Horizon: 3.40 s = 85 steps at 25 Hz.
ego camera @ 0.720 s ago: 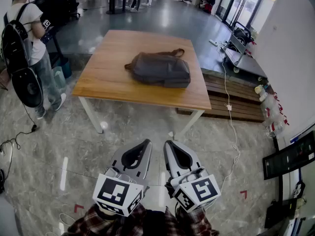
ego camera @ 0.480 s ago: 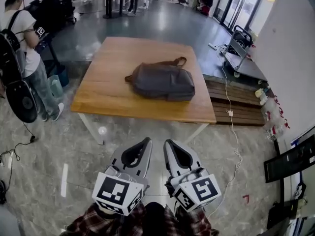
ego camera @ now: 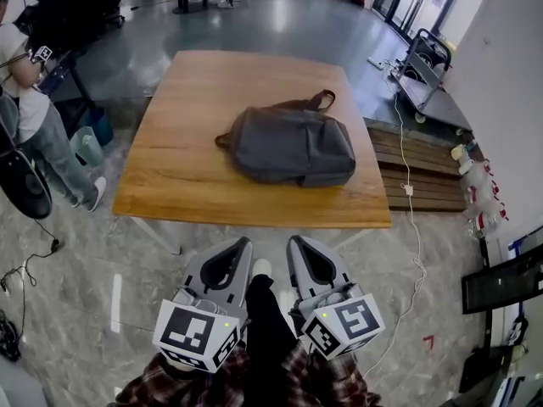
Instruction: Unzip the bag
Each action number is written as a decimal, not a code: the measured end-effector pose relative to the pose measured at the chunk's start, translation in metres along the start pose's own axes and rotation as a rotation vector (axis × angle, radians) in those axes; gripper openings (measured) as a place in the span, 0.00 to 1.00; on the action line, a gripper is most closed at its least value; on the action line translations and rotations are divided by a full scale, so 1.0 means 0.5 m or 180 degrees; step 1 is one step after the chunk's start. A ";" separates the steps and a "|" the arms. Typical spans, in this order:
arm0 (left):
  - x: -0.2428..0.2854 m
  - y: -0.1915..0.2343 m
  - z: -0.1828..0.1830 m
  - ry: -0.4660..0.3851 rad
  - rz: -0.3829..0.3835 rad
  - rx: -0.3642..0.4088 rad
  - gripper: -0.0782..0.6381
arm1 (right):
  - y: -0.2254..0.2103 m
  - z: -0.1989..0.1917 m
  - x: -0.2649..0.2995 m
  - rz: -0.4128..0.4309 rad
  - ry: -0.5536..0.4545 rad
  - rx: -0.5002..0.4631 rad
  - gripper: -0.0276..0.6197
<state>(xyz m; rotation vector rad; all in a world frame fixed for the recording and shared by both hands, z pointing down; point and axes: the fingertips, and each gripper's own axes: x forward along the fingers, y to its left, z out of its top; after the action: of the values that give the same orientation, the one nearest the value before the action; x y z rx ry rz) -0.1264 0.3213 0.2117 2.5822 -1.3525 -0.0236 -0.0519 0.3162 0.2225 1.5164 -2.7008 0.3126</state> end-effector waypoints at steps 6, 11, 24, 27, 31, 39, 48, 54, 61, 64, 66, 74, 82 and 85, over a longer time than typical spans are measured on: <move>0.212 0.110 0.029 0.0044 0.0072 0.0035 0.12 | -0.160 0.036 0.184 0.0008 0.0007 0.0040 0.06; 0.393 0.174 0.093 0.0028 0.0047 0.0070 0.12 | -0.300 0.107 0.318 -0.0025 -0.0008 0.0021 0.06; 0.672 0.275 0.023 0.0721 -0.0222 0.0443 0.12 | -0.509 0.008 0.485 -0.0356 0.0669 0.0353 0.06; 0.741 0.280 -0.020 0.0988 -0.0559 0.0825 0.12 | -0.544 -0.061 0.489 -0.0550 0.0906 0.0618 0.06; 0.825 0.305 -0.118 0.1414 -0.0996 0.1263 0.12 | -0.574 -0.147 0.483 -0.0800 0.1063 0.1182 0.06; 0.907 0.338 -0.282 0.1963 -0.1561 0.1557 0.12 | -0.558 -0.276 0.450 -0.0933 0.1270 0.2218 0.17; 0.904 0.367 -0.413 0.2265 -0.1922 0.2442 0.12 | -0.522 -0.387 0.495 -0.0773 0.1077 0.3692 0.22; 0.886 0.379 -0.467 0.2329 -0.1972 0.2614 0.12 | -0.535 -0.387 0.517 -0.0881 0.0957 0.3403 0.21; 0.869 0.413 -0.463 0.2505 -0.1457 0.1490 0.12 | -0.573 -0.380 0.528 -0.0790 0.1125 0.2997 0.18; 0.843 0.412 -0.463 0.2535 -0.1171 0.1148 0.12 | -0.600 -0.374 0.541 -0.0683 0.1212 0.2789 0.18; 0.827 0.403 -0.466 0.2534 -0.1008 0.0949 0.12 | -0.620 -0.371 0.556 -0.0598 0.1297 0.2619 0.18; 0.816 0.362 -0.466 0.2390 -0.0424 0.0247 0.12 | -0.685 -0.352 0.652 -0.0186 0.1679 0.1891 0.18; 0.861 0.371 -0.468 0.2422 -0.0036 -0.0542 0.12 | -0.710 -0.340 0.751 0.0212 0.1950 0.1291 0.18; 0.876 0.377 -0.481 0.2535 -0.0070 -0.0718 0.12 | -0.716 -0.334 0.757 0.0351 0.1990 0.1135 0.18</move>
<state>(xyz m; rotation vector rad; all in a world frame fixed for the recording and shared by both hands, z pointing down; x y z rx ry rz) 0.0013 -0.0923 0.5241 2.0481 -0.9406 0.7194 0.0407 -0.1521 0.4897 1.0692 -2.2928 1.1107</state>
